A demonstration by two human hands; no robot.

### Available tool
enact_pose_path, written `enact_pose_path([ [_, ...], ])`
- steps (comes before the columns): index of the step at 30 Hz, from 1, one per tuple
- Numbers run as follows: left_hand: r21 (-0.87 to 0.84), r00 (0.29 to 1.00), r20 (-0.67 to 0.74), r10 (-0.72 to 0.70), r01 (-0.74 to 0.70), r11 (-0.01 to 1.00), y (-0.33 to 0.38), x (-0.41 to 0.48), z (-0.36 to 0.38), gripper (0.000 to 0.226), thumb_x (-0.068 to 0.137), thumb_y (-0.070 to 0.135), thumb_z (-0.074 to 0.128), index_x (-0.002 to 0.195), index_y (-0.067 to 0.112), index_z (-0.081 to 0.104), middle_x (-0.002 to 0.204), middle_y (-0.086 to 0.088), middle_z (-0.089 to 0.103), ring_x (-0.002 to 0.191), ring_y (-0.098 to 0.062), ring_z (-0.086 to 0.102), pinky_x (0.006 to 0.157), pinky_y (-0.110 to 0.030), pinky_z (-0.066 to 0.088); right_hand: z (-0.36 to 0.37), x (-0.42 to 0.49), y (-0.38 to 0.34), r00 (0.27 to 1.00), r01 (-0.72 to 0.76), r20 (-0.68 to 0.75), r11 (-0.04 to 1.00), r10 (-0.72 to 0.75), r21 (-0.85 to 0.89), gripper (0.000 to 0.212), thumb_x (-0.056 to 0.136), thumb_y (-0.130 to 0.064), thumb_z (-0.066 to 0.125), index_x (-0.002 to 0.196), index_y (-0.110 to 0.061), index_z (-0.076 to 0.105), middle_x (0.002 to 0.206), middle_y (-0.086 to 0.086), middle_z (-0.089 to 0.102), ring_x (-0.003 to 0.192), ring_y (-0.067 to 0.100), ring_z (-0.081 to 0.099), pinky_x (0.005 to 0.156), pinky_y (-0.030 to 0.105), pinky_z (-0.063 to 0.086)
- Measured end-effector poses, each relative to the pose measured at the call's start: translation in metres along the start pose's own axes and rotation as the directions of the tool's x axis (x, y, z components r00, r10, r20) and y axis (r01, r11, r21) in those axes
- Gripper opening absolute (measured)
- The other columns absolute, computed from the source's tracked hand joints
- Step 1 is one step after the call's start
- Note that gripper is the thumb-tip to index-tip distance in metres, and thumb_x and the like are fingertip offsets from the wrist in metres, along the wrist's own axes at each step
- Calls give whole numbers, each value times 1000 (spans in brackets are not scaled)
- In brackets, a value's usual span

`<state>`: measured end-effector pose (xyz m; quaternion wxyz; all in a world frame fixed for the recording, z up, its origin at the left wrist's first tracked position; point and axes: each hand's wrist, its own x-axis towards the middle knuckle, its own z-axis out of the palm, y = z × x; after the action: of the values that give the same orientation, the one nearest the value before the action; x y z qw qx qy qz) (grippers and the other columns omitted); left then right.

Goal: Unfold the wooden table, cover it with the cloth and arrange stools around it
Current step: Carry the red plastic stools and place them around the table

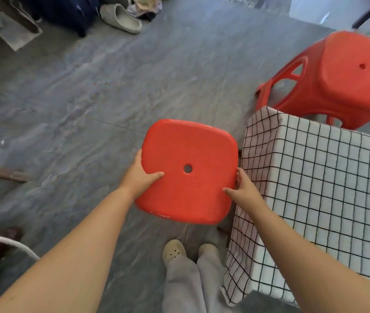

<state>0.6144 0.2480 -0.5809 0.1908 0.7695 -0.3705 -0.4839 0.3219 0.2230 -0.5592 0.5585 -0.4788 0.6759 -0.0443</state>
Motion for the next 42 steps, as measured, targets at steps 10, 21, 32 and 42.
enact_pose_path([
  [10, 335, 997, 48, -64, 45, 941, -6, 17, 27, 104, 82, 39, 68, 150, 9, -5, 158, -14, -4, 146, -26, 4, 117, -40, 12, 7, 16, 11, 1000, -31, -4, 997, 31, 71, 85, 79, -22, 70, 150, -18, 22, 142, -4, 44, 128, 15, 45, 108, 38, 38],
  [21, 393, 925, -70, 374, -319, 862, 160, -129, 2, 86, 88, 56, 50, 152, 19, 6, 160, -6, -1, 146, -20, 2, 116, -44, 13, -93, -147, -103, 840, 289, -418, 937, -346, -196, 62, 93, -39, 55, 147, -18, 33, 151, -3, 36, 138, 8, 30, 106, 18, 21],
  [32, 318, 407, 233, 883, -890, 326, 357, -365, -3, 83, 80, 72, 22, 151, 32, 5, 159, 8, -5, 145, -11, -6, 113, -31, 0, -184, -437, -123, 425, 221, -801, 906, -422, -361, 77, 88, -62, 44, 151, -25, 20, 158, -8, 19, 145, 6, 13, 116, 24, 13],
  [42, 134, -133, 579, 805, -958, -254, 397, -602, 129, 81, 80, 72, 15, 150, 32, 12, 159, 9, 2, 145, -11, -3, 110, -28, -2, -196, -684, 39, 34, -72, -999, 997, -37, -39, 73, 87, -59, 43, 148, -22, 28, 155, -4, 28, 143, 11, 22, 117, 33, 22],
])
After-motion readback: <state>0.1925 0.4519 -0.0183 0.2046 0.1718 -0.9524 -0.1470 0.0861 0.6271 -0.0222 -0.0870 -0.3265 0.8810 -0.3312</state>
